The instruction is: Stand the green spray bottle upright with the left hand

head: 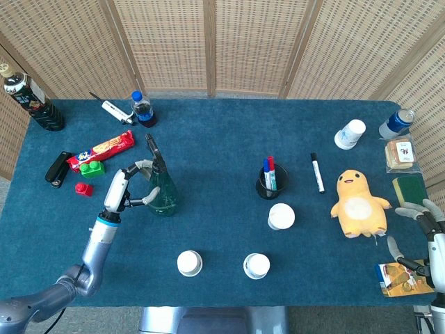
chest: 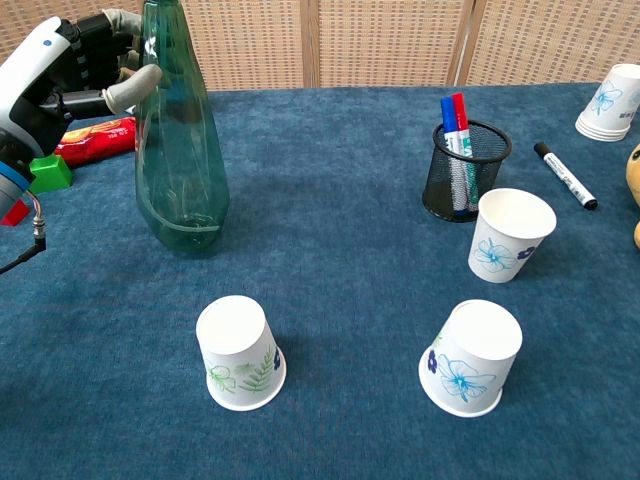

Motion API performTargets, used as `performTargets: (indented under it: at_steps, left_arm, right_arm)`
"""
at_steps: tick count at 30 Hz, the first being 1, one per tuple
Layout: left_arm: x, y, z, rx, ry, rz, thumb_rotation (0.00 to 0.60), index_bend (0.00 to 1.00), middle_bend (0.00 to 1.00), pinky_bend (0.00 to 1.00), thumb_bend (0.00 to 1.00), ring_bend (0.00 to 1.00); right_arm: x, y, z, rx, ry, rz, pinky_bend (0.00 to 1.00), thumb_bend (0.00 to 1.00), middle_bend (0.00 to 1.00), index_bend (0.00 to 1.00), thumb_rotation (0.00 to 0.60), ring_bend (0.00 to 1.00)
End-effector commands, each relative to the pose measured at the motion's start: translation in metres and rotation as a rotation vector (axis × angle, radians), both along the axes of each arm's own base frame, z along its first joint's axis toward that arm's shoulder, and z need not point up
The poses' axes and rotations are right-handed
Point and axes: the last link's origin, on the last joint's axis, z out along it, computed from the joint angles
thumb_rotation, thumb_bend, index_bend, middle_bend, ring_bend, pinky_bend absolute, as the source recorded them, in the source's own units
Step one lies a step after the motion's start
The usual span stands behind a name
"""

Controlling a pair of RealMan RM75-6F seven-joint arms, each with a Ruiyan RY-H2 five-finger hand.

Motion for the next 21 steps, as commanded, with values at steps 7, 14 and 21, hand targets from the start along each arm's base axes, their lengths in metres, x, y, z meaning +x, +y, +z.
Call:
performTargets:
  at_steps: [7, 14, 21]
  left_arm:
    - [-0.004, -0.006, -0.011, -0.001, -0.011, -0.008, 0.565, 0.45, 0.44, 0.56, 0.46, 0.4]
    - [-0.01, -0.009, -0.016, -0.025, -0.012, 0.012, 0.566, 0.45, 0.43, 0.55, 0.45, 0.4]
    - [-0.013, -0.014, -0.017, -0.033, 0.004, 0.01, 0.564, 0.45, 0.42, 0.54, 0.46, 0.4]
  right_arm:
    - [0.002, 0.0, 0.001, -0.002, -0.006, 0.007, 0.22, 0.39, 0.27, 0.3, 0.6, 0.11]
    - [0.002, 0.001, 0.002, -0.006, -0.012, 0.008, 0.22, 0.39, 0.27, 0.3, 0.6, 0.11]
    - [0.001, 0.002, 0.002, -0.008, -0.015, 0.01, 0.22, 0.39, 0.27, 0.3, 0.6, 0.11]
